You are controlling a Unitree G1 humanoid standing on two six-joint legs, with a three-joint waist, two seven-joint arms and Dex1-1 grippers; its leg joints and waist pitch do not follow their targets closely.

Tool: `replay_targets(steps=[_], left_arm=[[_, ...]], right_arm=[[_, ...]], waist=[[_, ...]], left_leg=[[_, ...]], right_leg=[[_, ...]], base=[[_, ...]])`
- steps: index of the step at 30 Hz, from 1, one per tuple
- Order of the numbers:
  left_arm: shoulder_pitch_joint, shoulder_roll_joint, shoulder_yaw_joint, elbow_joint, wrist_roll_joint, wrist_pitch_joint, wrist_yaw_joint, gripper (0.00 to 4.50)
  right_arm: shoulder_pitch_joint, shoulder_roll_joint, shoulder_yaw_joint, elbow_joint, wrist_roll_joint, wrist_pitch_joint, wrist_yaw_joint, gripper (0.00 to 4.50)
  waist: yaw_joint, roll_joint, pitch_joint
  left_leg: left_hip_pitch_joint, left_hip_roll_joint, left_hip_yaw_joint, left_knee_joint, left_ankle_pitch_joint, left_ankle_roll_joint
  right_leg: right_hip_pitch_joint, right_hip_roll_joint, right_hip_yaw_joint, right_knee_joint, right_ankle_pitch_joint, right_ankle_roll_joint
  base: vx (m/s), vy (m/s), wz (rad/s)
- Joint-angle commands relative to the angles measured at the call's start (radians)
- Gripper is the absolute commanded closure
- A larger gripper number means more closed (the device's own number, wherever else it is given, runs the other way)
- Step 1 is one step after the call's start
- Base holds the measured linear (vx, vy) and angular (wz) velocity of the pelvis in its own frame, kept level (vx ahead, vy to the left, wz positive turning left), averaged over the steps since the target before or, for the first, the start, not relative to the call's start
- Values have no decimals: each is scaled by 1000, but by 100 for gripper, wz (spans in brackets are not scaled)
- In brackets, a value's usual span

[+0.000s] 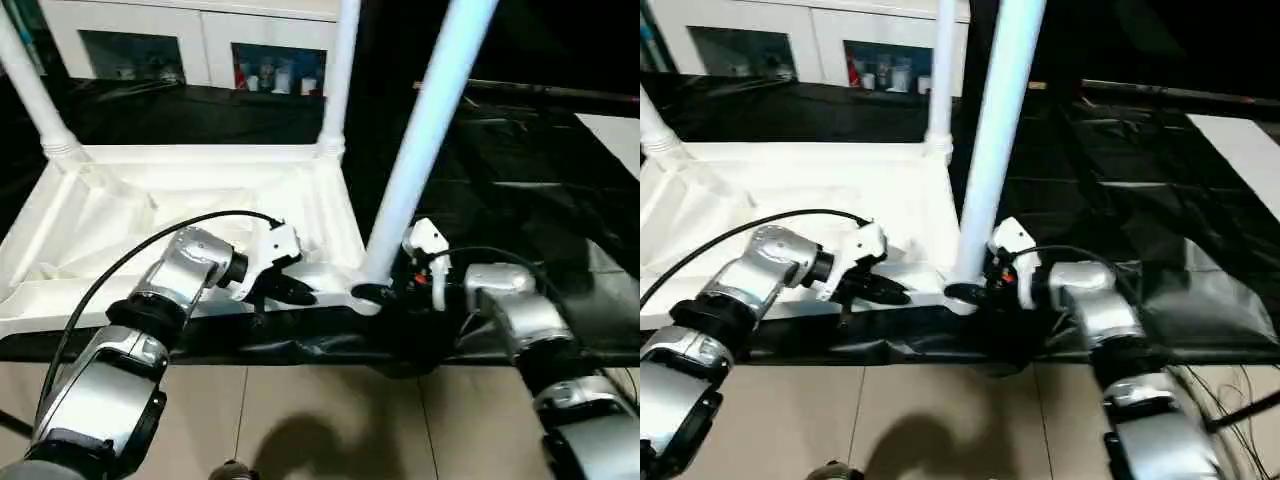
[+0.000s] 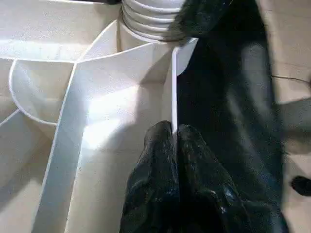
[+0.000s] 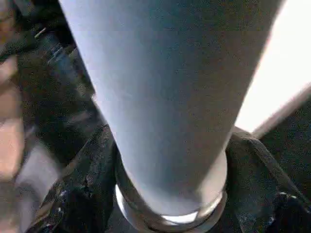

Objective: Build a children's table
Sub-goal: Rotate leg to tighten

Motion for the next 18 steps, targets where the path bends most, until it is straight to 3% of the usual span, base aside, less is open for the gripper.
replay_targets(steps=[1,2,5,6,9,15,18], left_arm=[[-21,-65,-5,33,-3,10,64,450],[-24,-68,-3,39,-1,12,79,450],[-89,-155,54,143,10,97,391,450],[-101,-172,70,159,2,114,442,450],[-140,-231,106,206,-8,132,619,450],[-158,-272,95,231,20,96,673,450],[-162,-275,90,249,33,89,671,450]], right_arm=[[-24,31,-45,79,15,19,-169,180],[-26,36,-49,86,14,19,-188,180],[-67,127,-105,193,9,8,-527,181],[-75,140,-111,210,3,4,-592,181],[-117,193,-147,270,3,-17,-808,181],[-182,244,-178,330,-9,-63,-894,181],[-198,249,-173,345,-26,-91,-887,181]], waist=[[-2,7,-65],[-7,7,-64],[-17,11,-64],[-13,8,-68],[-13,12,-68],[-8,12,-71],[-9,14,-70]], left_leg=[[21,41,-22,-70,-207,4],[22,41,-22,-71,-216,-6],[29,42,-22,-73,-234,-38],[27,39,-24,-71,-229,-37],[23,37,-21,-70,-202,-25],[16,34,-19,-67,-159,22],[19,34,-19,-68,-175,22]], right_leg=[[39,-89,62,-83,-179,-227],[37,-89,64,-86,-196,-222],[31,-87,67,-86,-210,-220],[38,-89,65,-88,-214,-217],[39,-85,66,-86,-153,-215],[45,-83,64,-81,-77,-213],[44,-83,64,-82,-84,-215]], base=[[0,0,0],[0,0,0],[0,0,0],[0,0,0],[0,0,0],[0,0,0],[0,0,0]])
